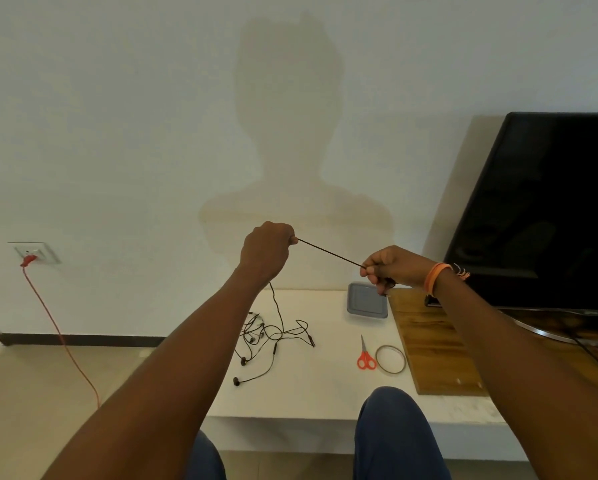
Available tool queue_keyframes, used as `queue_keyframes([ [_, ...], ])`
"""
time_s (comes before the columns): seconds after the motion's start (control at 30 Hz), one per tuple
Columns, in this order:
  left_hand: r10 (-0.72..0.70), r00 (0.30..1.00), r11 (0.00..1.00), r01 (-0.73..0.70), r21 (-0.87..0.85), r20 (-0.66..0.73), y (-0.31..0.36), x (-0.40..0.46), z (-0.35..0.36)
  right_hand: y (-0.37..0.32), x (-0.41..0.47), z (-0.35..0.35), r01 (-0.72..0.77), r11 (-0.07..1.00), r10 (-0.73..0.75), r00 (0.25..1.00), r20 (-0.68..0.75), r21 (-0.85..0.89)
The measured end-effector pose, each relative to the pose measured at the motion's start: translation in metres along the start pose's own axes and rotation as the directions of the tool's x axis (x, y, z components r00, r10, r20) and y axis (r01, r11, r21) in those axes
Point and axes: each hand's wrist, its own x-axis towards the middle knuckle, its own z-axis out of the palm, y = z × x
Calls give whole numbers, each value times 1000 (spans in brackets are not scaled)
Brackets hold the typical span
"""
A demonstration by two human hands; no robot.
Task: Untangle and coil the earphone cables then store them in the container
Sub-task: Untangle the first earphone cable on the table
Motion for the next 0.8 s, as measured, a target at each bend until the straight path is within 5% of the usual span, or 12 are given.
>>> queue_keyframes([
  [0.53,-159,979,987,157,-26,-127,-11,-3,12,54,-6,3,-147,988,151,976,-158,38],
  [0.8,-208,954,903,271,-334,215,-31,-21,53,51,-4,21,-160,954,223,944,-242,255],
])
